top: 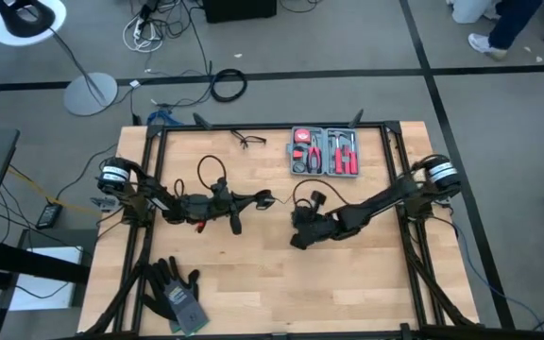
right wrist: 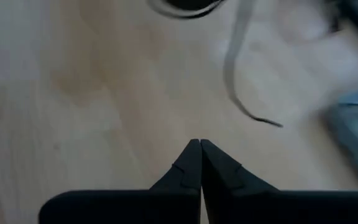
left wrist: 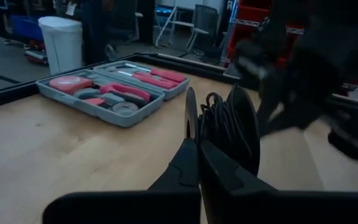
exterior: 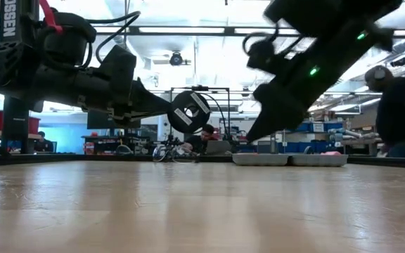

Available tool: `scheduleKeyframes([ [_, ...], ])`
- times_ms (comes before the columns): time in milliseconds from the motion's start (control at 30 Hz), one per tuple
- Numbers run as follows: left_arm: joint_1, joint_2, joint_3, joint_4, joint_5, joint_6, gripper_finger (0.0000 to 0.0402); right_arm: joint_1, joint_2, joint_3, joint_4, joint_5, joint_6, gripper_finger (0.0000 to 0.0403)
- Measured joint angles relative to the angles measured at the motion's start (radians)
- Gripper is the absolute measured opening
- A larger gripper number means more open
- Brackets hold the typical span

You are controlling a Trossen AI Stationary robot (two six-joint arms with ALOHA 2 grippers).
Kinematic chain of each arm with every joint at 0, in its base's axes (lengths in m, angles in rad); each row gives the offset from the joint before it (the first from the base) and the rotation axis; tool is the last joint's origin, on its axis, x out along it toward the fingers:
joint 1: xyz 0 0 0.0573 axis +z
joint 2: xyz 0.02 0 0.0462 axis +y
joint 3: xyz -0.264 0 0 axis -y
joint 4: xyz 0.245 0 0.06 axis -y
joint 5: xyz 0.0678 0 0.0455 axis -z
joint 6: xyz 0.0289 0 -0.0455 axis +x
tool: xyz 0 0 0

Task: Coil cords
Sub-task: Coil the black wire onto the spool

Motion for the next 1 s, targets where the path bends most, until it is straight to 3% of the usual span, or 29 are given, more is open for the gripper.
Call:
scheduleKeyframes([
  [200, 0.0, 0.0, 0.0, -0.017, -0.017, 0.001, 0.0001, 0.038, -0.081, -0.113, 0.071, 0.077, 0.005, 0.0001],
  [433, 0.0, 0.0, 0.0, -0.016, -0.02, 0.002, 0.0001, 0.021, -0.052, -0.325, 0.622, 0.078, -0.049, 0.0009],
  [567, 0.0, 0.0, 0.0, -0.021, -0.02, 0.002, 0.0001, 0.006, -0.038, -0.38, 0.833, 0.051, -0.144, 0.0024],
  [1000, 0.0, 0.0, 0.022, -0.03, 0.014, 0.004, 0.0001, -0.03, 0.11, -0.255, 0.869, -0.046, -0.347, 0.0124],
])
